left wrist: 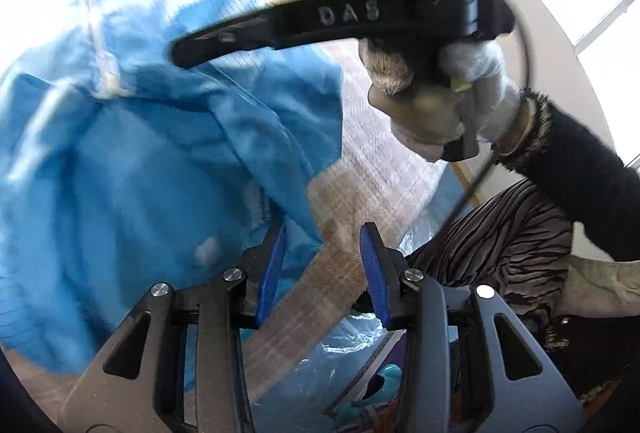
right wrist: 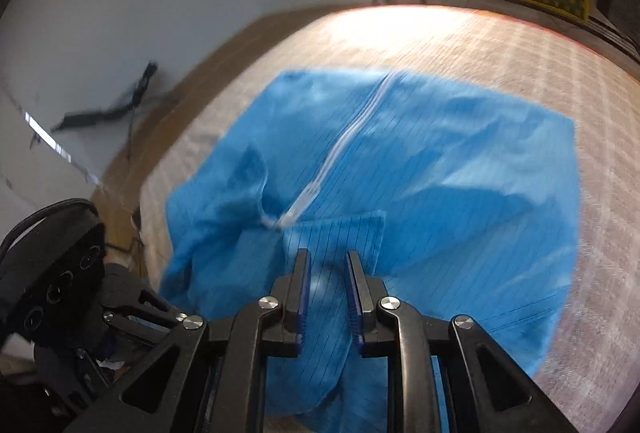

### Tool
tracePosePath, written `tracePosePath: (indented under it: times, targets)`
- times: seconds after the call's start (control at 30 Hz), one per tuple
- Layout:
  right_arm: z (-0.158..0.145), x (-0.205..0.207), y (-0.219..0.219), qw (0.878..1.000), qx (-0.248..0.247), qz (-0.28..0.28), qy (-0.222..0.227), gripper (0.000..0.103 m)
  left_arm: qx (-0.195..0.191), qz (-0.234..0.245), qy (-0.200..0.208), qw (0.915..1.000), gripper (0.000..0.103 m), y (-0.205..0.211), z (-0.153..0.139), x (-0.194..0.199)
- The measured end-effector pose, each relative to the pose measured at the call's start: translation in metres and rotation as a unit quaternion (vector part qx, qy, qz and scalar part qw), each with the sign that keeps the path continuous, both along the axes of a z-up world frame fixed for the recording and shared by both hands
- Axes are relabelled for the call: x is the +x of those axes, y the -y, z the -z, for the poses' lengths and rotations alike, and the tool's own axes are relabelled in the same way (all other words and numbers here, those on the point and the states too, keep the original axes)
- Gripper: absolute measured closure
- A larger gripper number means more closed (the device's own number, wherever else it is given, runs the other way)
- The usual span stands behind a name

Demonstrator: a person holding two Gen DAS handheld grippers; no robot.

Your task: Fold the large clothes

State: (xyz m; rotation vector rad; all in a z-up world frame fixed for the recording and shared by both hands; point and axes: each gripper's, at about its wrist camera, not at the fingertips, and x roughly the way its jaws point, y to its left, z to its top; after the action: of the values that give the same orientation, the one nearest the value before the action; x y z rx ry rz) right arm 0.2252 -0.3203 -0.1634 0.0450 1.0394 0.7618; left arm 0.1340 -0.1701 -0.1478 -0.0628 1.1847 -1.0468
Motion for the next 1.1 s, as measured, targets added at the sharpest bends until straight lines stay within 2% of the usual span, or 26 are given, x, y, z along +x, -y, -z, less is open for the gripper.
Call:
tracePosePath:
  times: [0.1, 0.17, 0.23, 0.27, 0.3, 0.37, 0.43, 0.5, 0.53, 0.6, 0.67, 0.73, 0.8, 0.83, 0.9, 0.93, 0.97, 1.07, 1.1]
  targets:
    - [-0.001, 0.005, 0.016, 1.0, -0.004, 0.027, 0.003, 0.082, -0.009, -0.023, 0.018, 0.9995, 0.064, -0.023, -0.016, 0.01]
    - [-0.003, 0.004, 0.026, 0.999, -0.004, 0.042, 0.005, 0.081, -0.011, -0.056, 0.032, 0.9979, 0.064, -0.039, -0.025, 0.024]
    - [-0.009, 0.0, 0.039, 0.998, 0.001, 0.059, 0.013, 0.072, -0.023, -0.103, 0.03, 0.994, 0.064, -0.069, -0.027, 0.044]
    - [-0.012, -0.002, 0.045, 0.997, 0.002, 0.071, 0.021, 0.064, -0.028, -0.141, 0.027, 0.9893, 0.064, -0.09, -0.026, 0.058]
    - [-0.014, -0.005, 0.056, 0.996, 0.006, 0.087, 0.029, 0.061, -0.03, -0.168, 0.026, 0.9851, 0.064, -0.101, -0.025, 0.065]
    - [-0.013, -0.01, 0.074, 0.994, 0.025, 0.108, 0.024, 0.061, -0.057, -0.24, -0.002, 0.969, 0.064, -0.138, -0.014, 0.086]
    - [-0.006, -0.004, 0.085, 0.991, 0.05, 0.121, 0.001, 0.062, -0.072, -0.282, -0.024, 0.9566, 0.064, -0.162, -0.003, 0.097]
    - [0.008, -0.001, 0.094, 0.99, 0.06, 0.122, -0.029, 0.066, -0.063, -0.311, -0.044, 0.9472, 0.064, -0.18, 0.012, 0.104]
    - [0.016, -0.001, 0.096, 0.991, 0.046, 0.123, -0.04, 0.067, -0.06, -0.316, -0.056, 0.9451, 0.064, -0.186, 0.02, 0.103]
    - [0.024, -0.004, 0.099, 0.992, 0.027, 0.115, -0.051, 0.067, -0.047, -0.312, -0.07, 0.9463, 0.064, -0.192, 0.031, 0.103]
    - [0.03, -0.009, 0.098, 0.994, 0.01, 0.093, -0.059, 0.067, -0.028, -0.299, -0.062, 0.9517, 0.064, -0.193, 0.035, 0.098]
    - [0.028, -0.015, 0.101, 0.996, 0.0, 0.069, -0.053, 0.067, -0.025, -0.299, -0.056, 0.9523, 0.064, -0.203, 0.03, 0.1]
    - [0.022, -0.017, 0.113, 0.996, 0.016, 0.074, -0.047, 0.066, -0.04, -0.321, -0.057, 0.9445, 0.064, -0.211, 0.029, 0.096]
    - [0.021, -0.017, 0.119, 0.995, 0.028, 0.081, -0.047, 0.064, -0.056, -0.341, -0.062, 0.9363, 0.059, -0.223, 0.027, 0.1]
    - [0.018, -0.011, 0.139, 0.99, 0.07, 0.11, -0.048, 0.047, -0.071, -0.365, -0.072, 0.9256, 0.043, -0.241, 0.029, 0.11]
    - [0.018, -0.011, 0.144, 0.988, 0.08, 0.12, -0.047, 0.044, -0.083, -0.379, -0.08, 0.918, 0.041, -0.249, 0.031, 0.115]
    - [0.019, -0.007, 0.15, 0.986, 0.091, 0.132, -0.049, 0.042, -0.095, -0.382, -0.094, 0.9144, 0.041, -0.255, 0.035, 0.12]
    - [0.033, 0.007, 0.161, 0.978, 0.123, 0.148, -0.079, 0.042, -0.136, -0.366, -0.145, 0.9092, 0.041, -0.256, 0.048, 0.133]
    - [0.037, 0.011, 0.162, 0.976, 0.128, 0.152, -0.087, 0.043, -0.128, -0.361, -0.146, 0.912, 0.041, -0.253, 0.052, 0.136]
